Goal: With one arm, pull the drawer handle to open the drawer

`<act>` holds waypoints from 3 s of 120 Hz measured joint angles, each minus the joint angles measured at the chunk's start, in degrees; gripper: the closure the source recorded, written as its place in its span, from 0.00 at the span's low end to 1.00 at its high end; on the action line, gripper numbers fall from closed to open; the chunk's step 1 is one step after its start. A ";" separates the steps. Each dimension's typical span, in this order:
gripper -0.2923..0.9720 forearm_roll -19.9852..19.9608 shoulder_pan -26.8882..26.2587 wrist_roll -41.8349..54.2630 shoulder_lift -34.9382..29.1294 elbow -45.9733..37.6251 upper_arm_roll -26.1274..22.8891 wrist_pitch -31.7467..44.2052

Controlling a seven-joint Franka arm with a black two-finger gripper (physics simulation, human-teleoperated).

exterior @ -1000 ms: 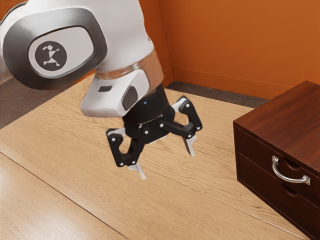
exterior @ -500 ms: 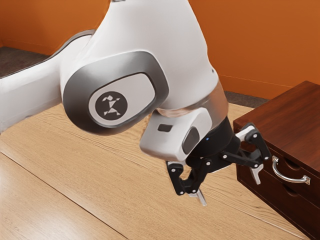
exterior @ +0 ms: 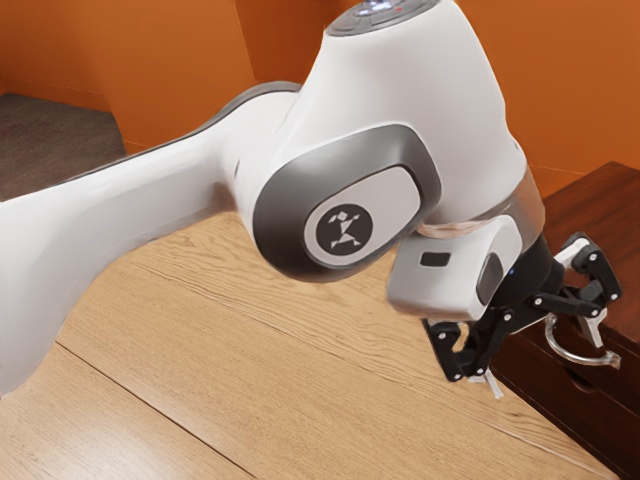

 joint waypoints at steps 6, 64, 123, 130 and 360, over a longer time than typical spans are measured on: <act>0.23 0.00 -0.61 -0.19 0.21 -0.29 0.02 0.93; 0.23 1.21 -0.92 -1.50 3.35 -1.91 0.61 8.17; 0.23 5.14 1.01 -3.51 4.39 -4.81 0.69 11.96; 0.23 5.19 1.34 -3.65 4.80 -4.81 0.69 12.43; 0.23 15.66 -25.44 -6.72 -21.42 -38.21 26.52 19.97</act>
